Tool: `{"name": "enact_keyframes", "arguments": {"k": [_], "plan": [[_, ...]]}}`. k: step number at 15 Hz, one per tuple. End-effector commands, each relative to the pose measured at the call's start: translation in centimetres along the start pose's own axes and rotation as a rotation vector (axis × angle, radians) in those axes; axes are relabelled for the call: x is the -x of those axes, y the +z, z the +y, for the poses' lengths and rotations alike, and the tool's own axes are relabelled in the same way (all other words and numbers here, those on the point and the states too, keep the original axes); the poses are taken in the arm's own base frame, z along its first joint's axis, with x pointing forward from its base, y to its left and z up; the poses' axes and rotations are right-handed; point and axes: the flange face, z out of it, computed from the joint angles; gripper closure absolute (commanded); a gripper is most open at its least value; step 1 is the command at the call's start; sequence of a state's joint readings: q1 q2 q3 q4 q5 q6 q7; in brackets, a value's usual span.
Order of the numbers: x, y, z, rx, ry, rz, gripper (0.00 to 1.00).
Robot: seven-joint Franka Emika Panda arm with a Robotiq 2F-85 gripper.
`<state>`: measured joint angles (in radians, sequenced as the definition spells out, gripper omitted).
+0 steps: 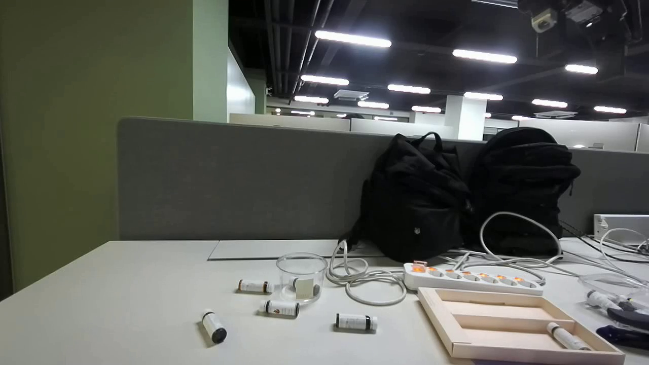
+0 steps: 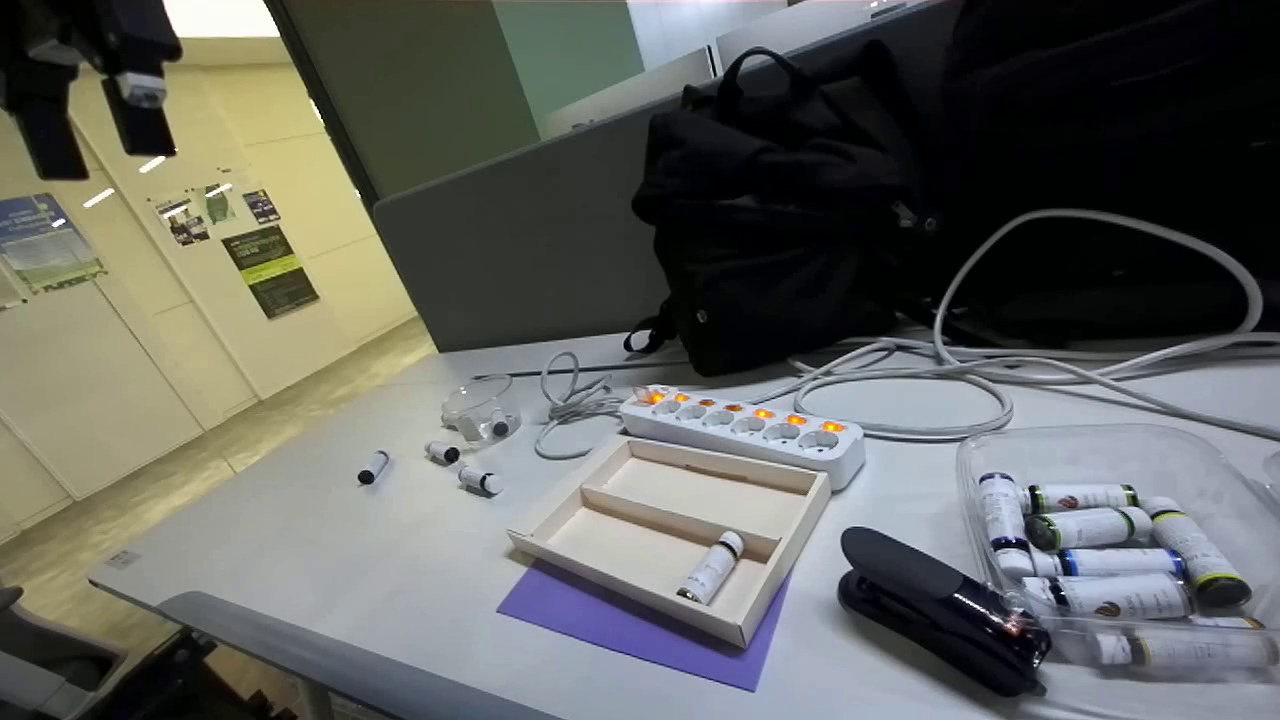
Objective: Turn on the third switch from the left
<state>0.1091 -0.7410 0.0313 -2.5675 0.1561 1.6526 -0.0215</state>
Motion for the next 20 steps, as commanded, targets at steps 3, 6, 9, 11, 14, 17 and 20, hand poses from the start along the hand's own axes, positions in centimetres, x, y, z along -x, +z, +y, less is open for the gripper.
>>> {"name": "enact_keyframes", "arguments": {"k": [3, 6, 9, 11, 14, 17, 20], "plan": [[-3.9, -2.2, 1.7, 0.098, -0.075, 0.257, 0.0], [-9.0, -3.1, 3.3, 0.162, -0.126, 0.435, 0.0], [-14.4, -2.2, 6.5, 0.221, -0.131, 0.525, 0.0], [-17.6, -0.8, 9.5, 0.213, -0.085, 0.518, 0.0], [-22.0, 1.9, 14.8, 0.251, 0.006, 0.431, 0.0], [-21.4, 2.8, 15.8, 0.248, 0.011, 0.412, 0.0], [-22.6, 4.1, 17.1, 0.249, 0.016, 0.391, 0.0]]}}
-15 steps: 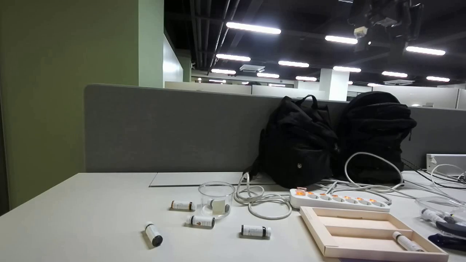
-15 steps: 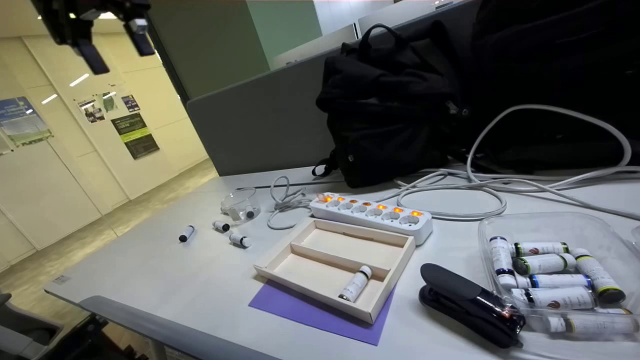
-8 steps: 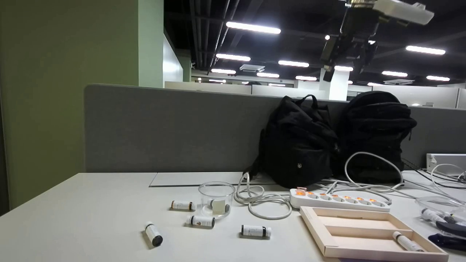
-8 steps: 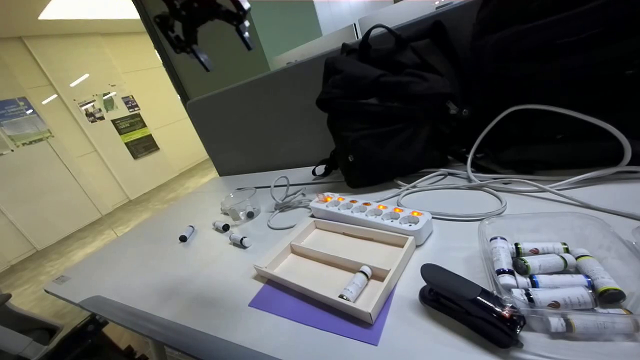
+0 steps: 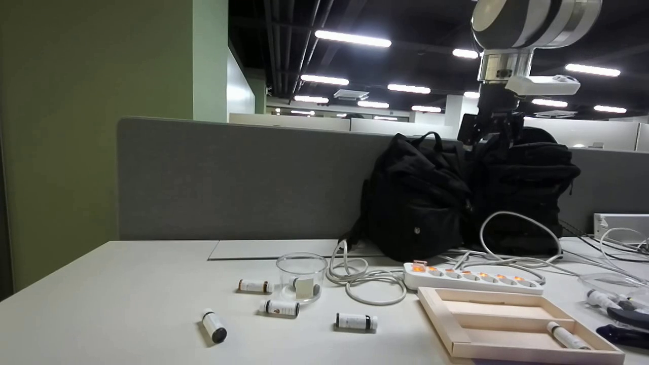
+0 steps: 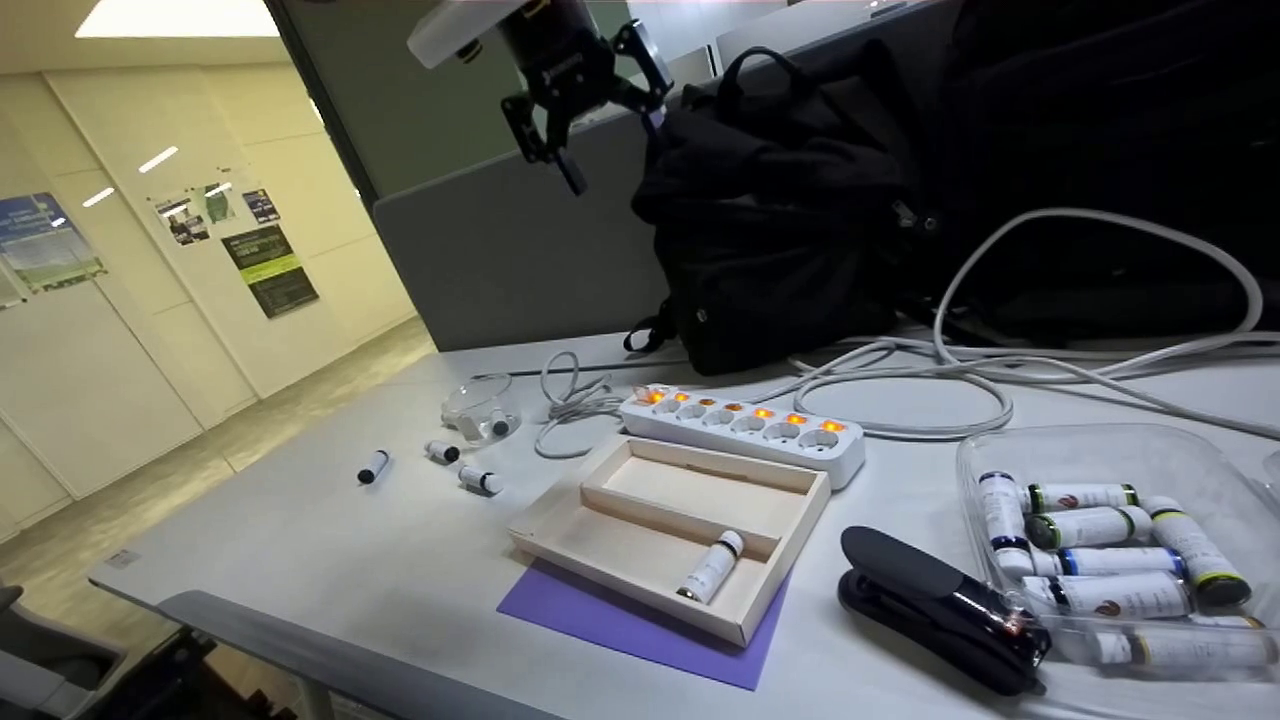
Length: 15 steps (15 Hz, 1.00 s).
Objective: Turn on the third switch from the left
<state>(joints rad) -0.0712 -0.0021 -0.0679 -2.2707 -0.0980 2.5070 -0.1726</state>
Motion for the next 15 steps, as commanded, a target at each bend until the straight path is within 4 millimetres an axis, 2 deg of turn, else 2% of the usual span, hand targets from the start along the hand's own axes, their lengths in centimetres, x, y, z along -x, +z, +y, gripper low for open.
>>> {"name": "enact_keyframes", "arguments": {"k": [1, 4, 7, 9, 11, 12, 13, 15], "plan": [[0.0, -0.5, -0.5, -0.002, -0.008, 0.005, 0.0], [0.0, -1.5, -0.9, -0.001, -0.014, 0.019, 0.0], [0.1, -1.5, -0.8, -0.001, -0.013, 0.019, 0.0], [-1.3, -0.9, -0.1, 0.057, 0.036, 0.133, 0.0], [-2.9, 0.8, 0.9, 0.075, 0.073, 0.201, 0.0], [-3.8, 2.6, 1.6, 0.078, 0.091, 0.205, 0.25], [-4.3, 4.2, 2.2, 0.07, 0.114, 0.203, 0.26], [-5.1, 8.6, 2.8, 0.028, 0.161, 0.147, 0.4]]}}
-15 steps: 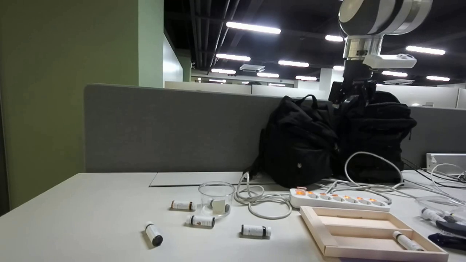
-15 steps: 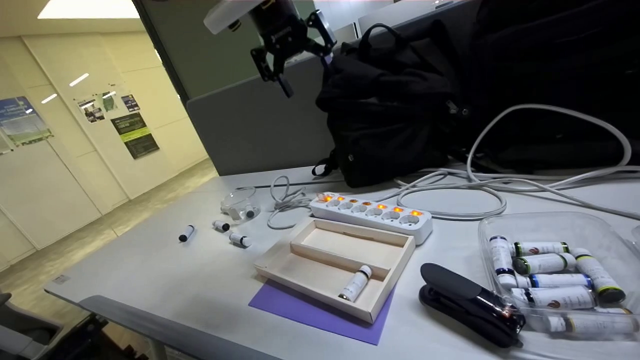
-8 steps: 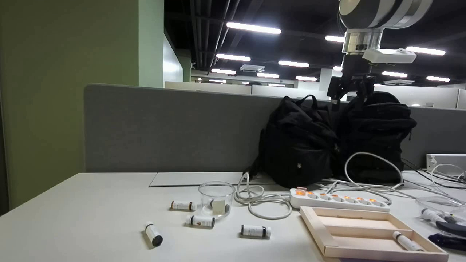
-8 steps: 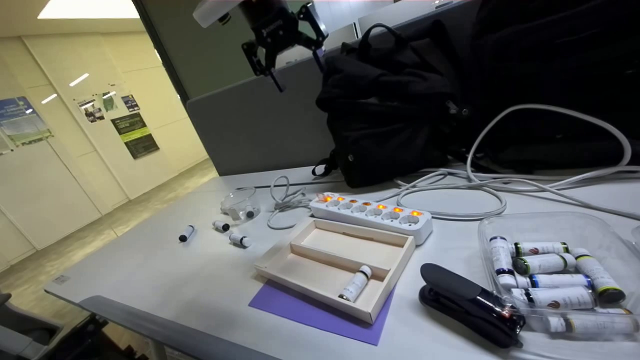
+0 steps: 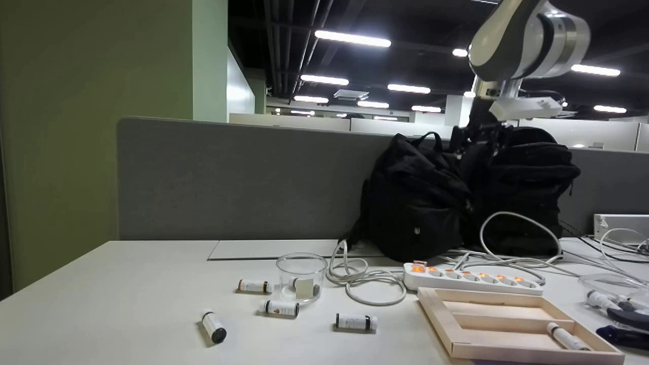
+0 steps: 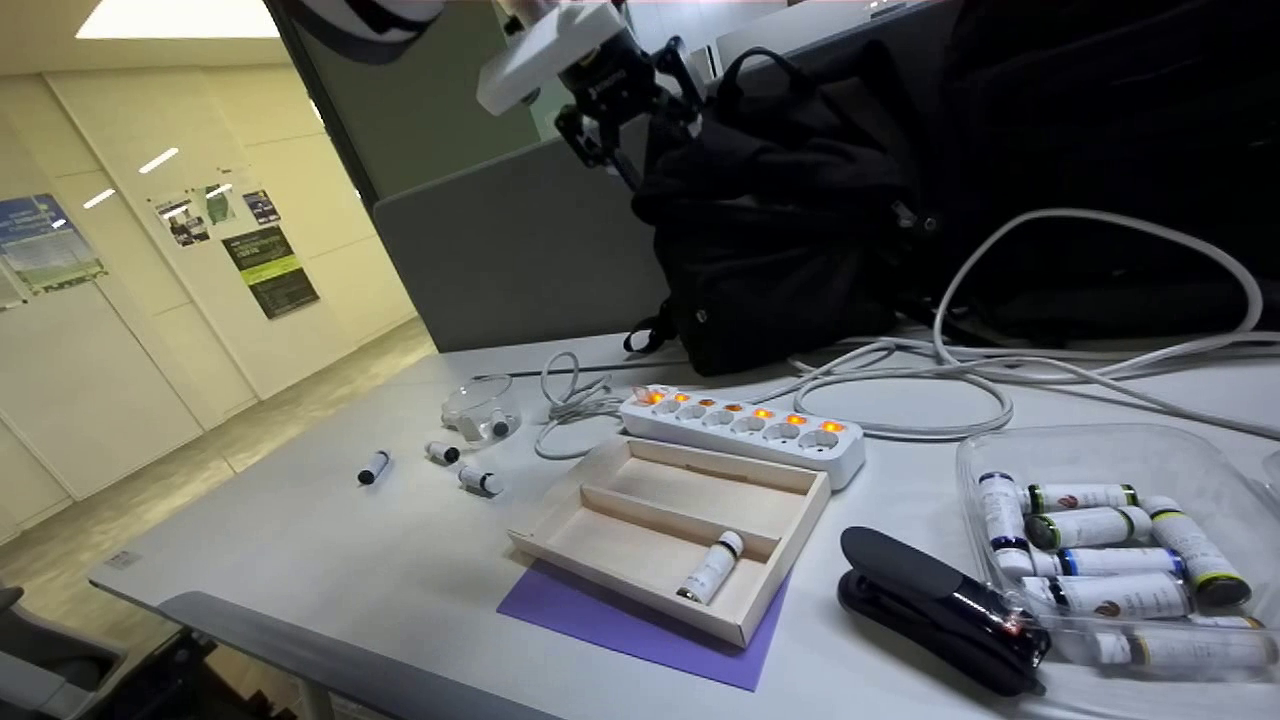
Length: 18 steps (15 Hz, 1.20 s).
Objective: Turn on the third switch from the left
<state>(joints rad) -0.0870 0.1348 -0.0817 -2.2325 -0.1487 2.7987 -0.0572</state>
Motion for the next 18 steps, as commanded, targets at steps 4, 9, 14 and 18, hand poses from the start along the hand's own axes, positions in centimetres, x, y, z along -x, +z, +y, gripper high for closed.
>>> {"name": "enact_keyframes", "arguments": {"k": [4, 9, 14, 18], "plan": [[-1.5, 13.4, 0.5, -0.101, 0.158, -0.193, 0.69], [-1.5, 19.0, -0.4, -0.155, 0.184, -0.377, 0.99], [-1.0, 22.3, -1.1, -0.172, 0.182, -0.505, 1.0], [-0.1, 24.5, -1.6, -0.195, 0.175, -0.571, 1.0]]}}
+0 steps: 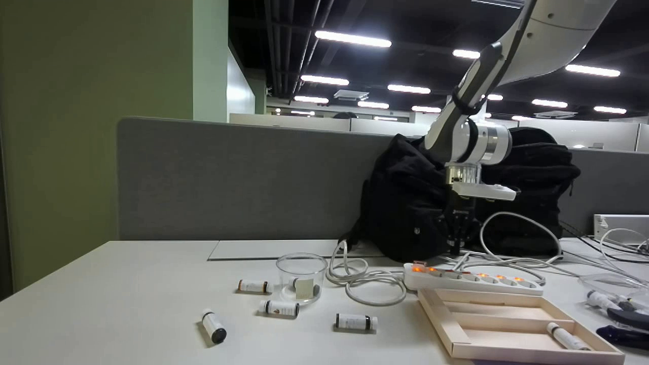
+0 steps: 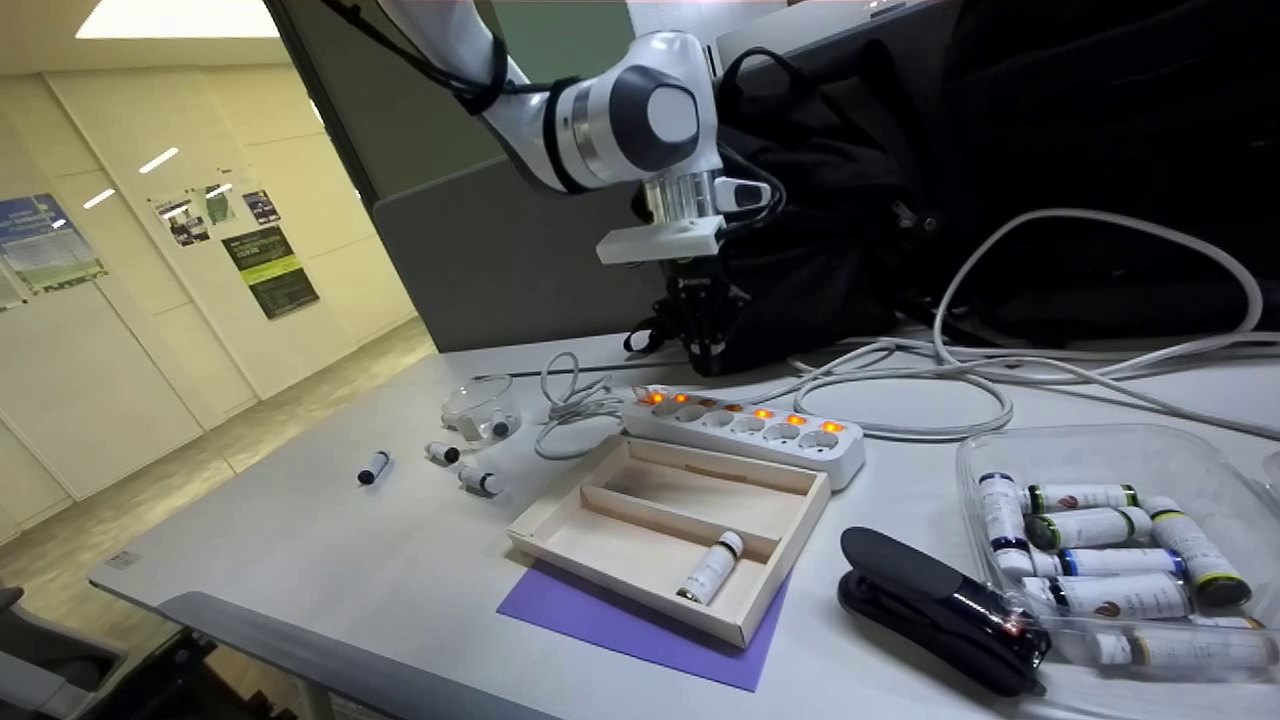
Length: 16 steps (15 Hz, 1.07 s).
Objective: Turn on the third switch from the left
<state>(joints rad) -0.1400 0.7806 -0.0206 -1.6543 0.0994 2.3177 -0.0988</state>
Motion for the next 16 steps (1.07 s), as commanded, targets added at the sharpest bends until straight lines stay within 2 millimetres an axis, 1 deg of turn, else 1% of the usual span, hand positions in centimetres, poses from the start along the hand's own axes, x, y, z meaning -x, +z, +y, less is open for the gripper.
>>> {"name": "enact_keyframes", "arguments": {"k": [1, 4, 8, 13, 16], "plan": [[-1.1, 1.5, -0.1, -0.017, 0.017, -0.05, 1.0], [-1.3, 2.9, -0.5, -0.017, 0.011, -0.084, 1.0], [-1.7, 4.1, -0.8, -0.018, 0.001, -0.09, 1.0], [-1.5, 5.4, -0.8, -0.024, -0.006, -0.119, 1.0], [-1.0, 6.7, -0.7, -0.006, -0.012, -0.15, 1.0]]}}
